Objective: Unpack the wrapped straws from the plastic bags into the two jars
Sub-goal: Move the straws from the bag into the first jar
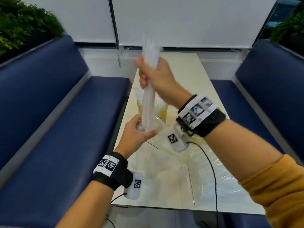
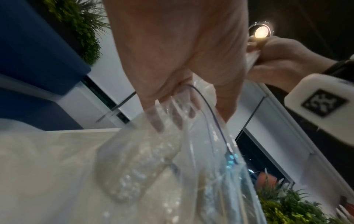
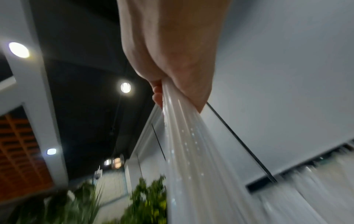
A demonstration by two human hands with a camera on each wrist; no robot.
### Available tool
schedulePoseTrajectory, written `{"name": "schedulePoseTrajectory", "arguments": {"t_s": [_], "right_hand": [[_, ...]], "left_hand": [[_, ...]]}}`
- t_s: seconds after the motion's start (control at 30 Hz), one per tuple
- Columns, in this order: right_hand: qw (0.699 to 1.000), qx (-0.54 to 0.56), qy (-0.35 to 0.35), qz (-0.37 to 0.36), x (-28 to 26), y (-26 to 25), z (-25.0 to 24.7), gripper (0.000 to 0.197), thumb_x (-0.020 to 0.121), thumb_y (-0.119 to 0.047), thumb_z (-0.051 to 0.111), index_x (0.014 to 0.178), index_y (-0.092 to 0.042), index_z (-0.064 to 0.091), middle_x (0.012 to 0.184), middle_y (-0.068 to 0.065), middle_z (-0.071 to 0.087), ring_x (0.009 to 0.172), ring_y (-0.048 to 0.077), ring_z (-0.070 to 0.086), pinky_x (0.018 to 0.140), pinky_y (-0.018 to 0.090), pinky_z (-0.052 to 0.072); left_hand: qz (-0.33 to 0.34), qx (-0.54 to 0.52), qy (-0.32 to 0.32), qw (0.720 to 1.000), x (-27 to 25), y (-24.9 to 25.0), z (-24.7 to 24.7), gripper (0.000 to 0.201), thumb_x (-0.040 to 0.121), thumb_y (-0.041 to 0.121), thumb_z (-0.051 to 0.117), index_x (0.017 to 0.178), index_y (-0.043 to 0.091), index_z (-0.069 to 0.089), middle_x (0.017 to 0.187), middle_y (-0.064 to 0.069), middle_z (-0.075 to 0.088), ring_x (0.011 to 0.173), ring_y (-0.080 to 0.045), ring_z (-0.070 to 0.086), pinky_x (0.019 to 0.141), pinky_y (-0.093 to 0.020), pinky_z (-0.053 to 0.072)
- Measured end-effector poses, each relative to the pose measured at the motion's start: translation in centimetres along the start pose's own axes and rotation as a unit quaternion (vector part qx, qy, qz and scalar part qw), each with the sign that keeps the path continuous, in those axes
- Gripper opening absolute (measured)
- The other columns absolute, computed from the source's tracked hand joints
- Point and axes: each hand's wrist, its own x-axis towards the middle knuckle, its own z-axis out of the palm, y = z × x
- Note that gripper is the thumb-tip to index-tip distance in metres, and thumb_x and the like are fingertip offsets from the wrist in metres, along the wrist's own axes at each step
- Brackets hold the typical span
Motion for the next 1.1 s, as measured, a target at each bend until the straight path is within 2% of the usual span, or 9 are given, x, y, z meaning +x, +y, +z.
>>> {"name": "schedulePoseTrajectory", "arguments": {"t_s": [0.13, 0.3, 0.4, 0.6, 0.7, 0.77, 0.93, 1.0, 1.1], "right_hand": [[0.995, 0.049, 0.022, -0.082, 3.8, -4.5, -2.8, 0.016, 0.100, -0.015, 0.059, 0.087, -0.011, 0.052, 0.056, -0.005, 0.048, 0.048, 0.014, 0.045, 0.053, 0.030, 0.045], [0.987, 0.003, 0.077, -0.142, 7.9, -3.6, -4.1, 0.014, 0.100, -0.017, 0.059, 0.091, -0.010, 0.051, 0.062, -0.003, 0.048, 0.053, 0.014, 0.046, 0.057, 0.031, 0.046], [0.991, -0.040, 0.092, -0.087, 9.6, 0.0, -3.7, 0.011, 0.099, -0.020, 0.059, 0.092, -0.014, 0.054, 0.064, -0.003, 0.051, 0.055, 0.012, 0.049, 0.060, 0.032, 0.048], [0.989, -0.120, 0.084, 0.034, 9.9, 9.5, -3.3, 0.024, 0.098, -0.032, 0.061, 0.092, -0.009, 0.063, 0.071, 0.003, 0.065, 0.067, 0.016, 0.061, 0.075, 0.033, 0.054], [0.973, -0.193, 0.074, 0.102, 9.2, 12.4, -3.9, 0.022, 0.088, -0.034, 0.072, 0.086, -0.012, 0.074, 0.091, 0.008, 0.076, 0.087, 0.020, 0.069, 0.090, 0.045, 0.056], [0.963, -0.223, 0.092, 0.116, 8.9, 12.5, -4.3, 0.033, 0.076, -0.031, 0.084, 0.101, -0.012, 0.074, 0.104, 0.006, 0.074, 0.097, 0.021, 0.070, 0.093, 0.044, 0.056], [0.944, -0.268, 0.157, -0.109, 8.9, 9.2, -4.3, 0.089, 0.060, -0.030, 0.092, 0.130, -0.033, 0.036, 0.112, -0.009, 0.059, 0.099, 0.004, 0.058, 0.089, 0.013, 0.046], [0.923, -0.317, 0.142, -0.167, 9.4, 8.9, -3.9, 0.078, 0.066, -0.032, 0.087, 0.129, -0.032, 0.043, 0.115, -0.004, 0.062, 0.103, 0.008, 0.060, 0.091, 0.014, 0.047], [0.884, -0.440, 0.078, -0.137, 9.2, 9.5, -3.5, 0.031, 0.088, -0.026, 0.068, 0.117, -0.016, 0.070, 0.117, 0.002, 0.070, 0.110, 0.018, 0.064, 0.099, 0.026, 0.047]], "left_hand": [[0.033, 0.052, -0.015, 0.998, -1.3, -1.6, -1.5, 0.055, 0.079, -0.010, 0.071, 0.123, 0.023, 0.065, 0.128, 0.009, 0.066, 0.122, -0.006, 0.059, 0.108, -0.031, 0.045], [0.061, 0.103, -0.011, 0.993, -1.5, -1.3, -2.3, 0.066, 0.072, -0.012, 0.054, 0.125, 0.025, 0.065, 0.131, 0.015, 0.064, 0.116, -0.008, 0.059, 0.098, -0.026, 0.047], [0.069, 0.107, -0.013, 0.992, -1.3, -0.9, -2.4, 0.068, 0.068, -0.006, 0.049, 0.126, 0.026, 0.066, 0.132, 0.017, 0.064, 0.113, -0.009, 0.060, 0.093, -0.026, 0.050], [0.088, 0.114, -0.028, 0.989, -1.1, 0.0, -3.1, 0.078, 0.071, -0.019, 0.048, 0.130, 0.028, 0.065, 0.133, 0.021, 0.062, 0.116, -0.007, 0.058, 0.093, -0.010, 0.046], [0.104, 0.131, -0.043, 0.985, -1.4, 0.3, -3.8, 0.082, 0.067, -0.016, 0.048, 0.133, 0.029, 0.062, 0.136, 0.028, 0.059, 0.117, -0.007, 0.056, 0.098, -0.017, 0.045], [0.098, 0.126, -0.059, 0.985, -1.5, 0.4, -4.1, 0.086, 0.064, -0.019, 0.045, 0.134, 0.029, 0.062, 0.139, 0.026, 0.058, 0.118, -0.008, 0.055, 0.100, -0.021, 0.046], [0.063, 0.071, -0.072, 0.993, -0.8, 1.0, -4.1, 0.087, 0.065, -0.027, 0.032, 0.127, 0.022, 0.069, 0.134, 0.017, 0.066, 0.116, -0.010, 0.062, 0.098, -0.029, 0.051], [0.049, 0.054, -0.063, 0.995, -0.5, 1.1, -4.1, 0.084, 0.066, -0.029, 0.030, 0.124, 0.016, 0.071, 0.128, 0.013, 0.071, 0.113, -0.010, 0.065, 0.096, -0.029, 0.051], [0.039, 0.047, -0.057, 0.997, -0.3, 1.3, -4.0, 0.079, 0.068, -0.031, 0.031, 0.118, 0.012, 0.074, 0.121, 0.010, 0.074, 0.110, -0.011, 0.068, 0.097, -0.034, 0.054]]}}
